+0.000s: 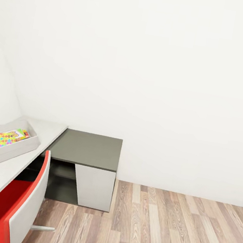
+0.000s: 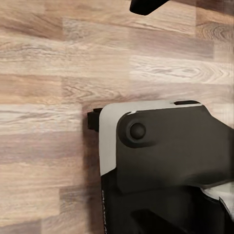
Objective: Put all the toys in the child's room - the three board games (two on the bed and one on the table), the two jigsaw puzzles on the table, and the tennis ball on the table - inside the toy box on the table in the child's room.
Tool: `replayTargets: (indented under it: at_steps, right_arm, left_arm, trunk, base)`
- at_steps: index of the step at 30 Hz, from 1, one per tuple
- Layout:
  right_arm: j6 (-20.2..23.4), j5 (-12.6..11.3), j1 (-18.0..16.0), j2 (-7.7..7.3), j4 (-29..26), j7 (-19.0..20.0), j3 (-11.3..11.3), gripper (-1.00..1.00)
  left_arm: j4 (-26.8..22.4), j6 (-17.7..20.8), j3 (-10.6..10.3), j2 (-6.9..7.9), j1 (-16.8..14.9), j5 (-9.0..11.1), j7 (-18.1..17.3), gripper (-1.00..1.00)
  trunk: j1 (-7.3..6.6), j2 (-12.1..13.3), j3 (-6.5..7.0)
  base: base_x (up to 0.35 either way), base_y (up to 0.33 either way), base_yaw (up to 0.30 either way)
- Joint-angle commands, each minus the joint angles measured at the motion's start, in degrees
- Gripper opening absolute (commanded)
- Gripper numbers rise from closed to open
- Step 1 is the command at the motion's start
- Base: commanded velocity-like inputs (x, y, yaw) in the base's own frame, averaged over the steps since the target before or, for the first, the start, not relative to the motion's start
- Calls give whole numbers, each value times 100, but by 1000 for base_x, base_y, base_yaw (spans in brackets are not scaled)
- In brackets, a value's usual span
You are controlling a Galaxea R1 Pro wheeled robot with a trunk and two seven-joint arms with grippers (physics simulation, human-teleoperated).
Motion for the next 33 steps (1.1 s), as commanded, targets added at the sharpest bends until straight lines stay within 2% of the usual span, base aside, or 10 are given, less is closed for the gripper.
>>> replayTargets:
  at_steps: [1,3,5,6,9,14,22,33]
  right_arm:
    - [14,0,-4,29,71,7,24,100]
    - [8,1,-3,70,160,6,26,100]
    - [-7,10,-1,237,533,5,35,100]
    - [-7,10,-1,237,533,5,35,100]
    - [-57,26,0,399,958,5,40,100]
    - [-330,39,57,566,1414,-2,43,100]
    - [-751,16,309,643,1671,-11,31,100]
    - [-848,17,401,666,1726,-13,28,100]
  left_arm:
    - [-16,32,-41,9,0,59,28,100]
    - [-16,32,-36,12,1,64,29,100]
    - [-14,33,-21,19,4,88,32,100]
    - [-14,33,-21,19,4,88,32,100]
    - [-5,46,-23,-2,26,106,41,100]
    - [14,54,-30,-37,268,115,64,100]
    - [27,57,-32,-4,863,105,78,100]
    - [29,58,-27,-32,1129,95,84,100]
  trunk:
    - [3,-12,-3]
    - [3,-12,15]
    - [3,-12,34]
    - [3,-12,43]
    - [3,-12,70]
    - [3,-12,105]
    - [3,-12,120]
    - [3,-12,123]
  base:
    - [-67,0,-83]
    - [-54,0,-83]
    - [-31,0,-83]
    - [-28,0,-83]
    - [-18,0,-83]
    - [-8,0,-56]
    - [-2,0,-14]
    - [0,0,-2]
